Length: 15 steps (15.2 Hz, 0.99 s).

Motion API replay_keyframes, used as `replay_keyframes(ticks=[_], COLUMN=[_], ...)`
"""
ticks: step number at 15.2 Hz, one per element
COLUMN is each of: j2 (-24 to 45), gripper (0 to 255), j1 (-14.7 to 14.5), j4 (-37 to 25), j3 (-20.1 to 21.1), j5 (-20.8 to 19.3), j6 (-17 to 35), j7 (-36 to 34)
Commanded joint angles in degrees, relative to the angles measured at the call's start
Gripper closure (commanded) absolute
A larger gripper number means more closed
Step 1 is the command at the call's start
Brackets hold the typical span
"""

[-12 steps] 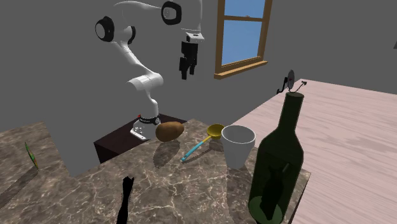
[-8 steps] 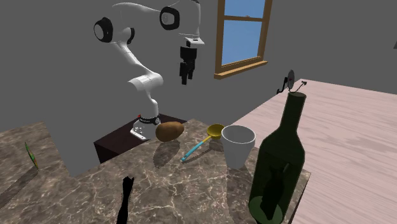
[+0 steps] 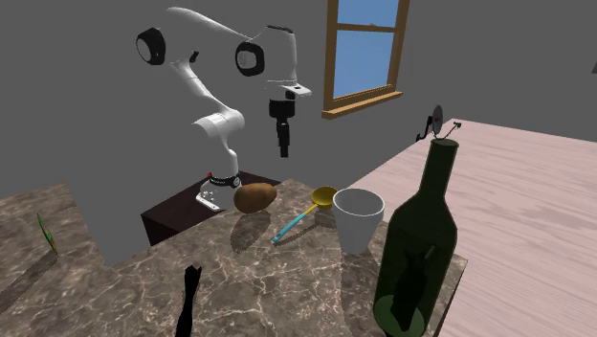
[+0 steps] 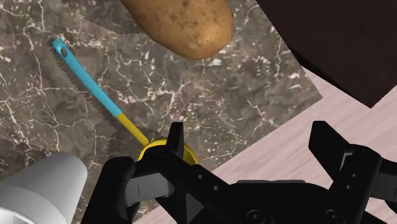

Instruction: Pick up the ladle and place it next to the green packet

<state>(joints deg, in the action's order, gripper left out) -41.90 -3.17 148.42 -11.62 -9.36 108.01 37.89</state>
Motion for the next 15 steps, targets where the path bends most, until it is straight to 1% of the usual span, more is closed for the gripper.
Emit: replay_keyframes(ticks=[1,5,8,10,12,13,15], j2=[2.1,8.8,15.0,19.6,24.4,26.0,27.5], gripper=[0,0,0,0,0,0,0], j1=[-0.8,-3.6,-7.0,-9.9,-13.4,-14.5,-15.0], j4=[1.2,1.5,0.4,-0.9,-2.6,-3.2,-2.8], j3=[-3.4,-10.0,-15.1,-18.6,-22.3,-23.4,-24.0], j5=[-2.0,-4.0,-3.5,-1.9,1.2,2.6,3.6], j6=[5.2,15.4,22.8,27.5,31.7,32.9,34.7], j7=[7.0,19.7,29.9,37.3,45.5,48.2,48.9])
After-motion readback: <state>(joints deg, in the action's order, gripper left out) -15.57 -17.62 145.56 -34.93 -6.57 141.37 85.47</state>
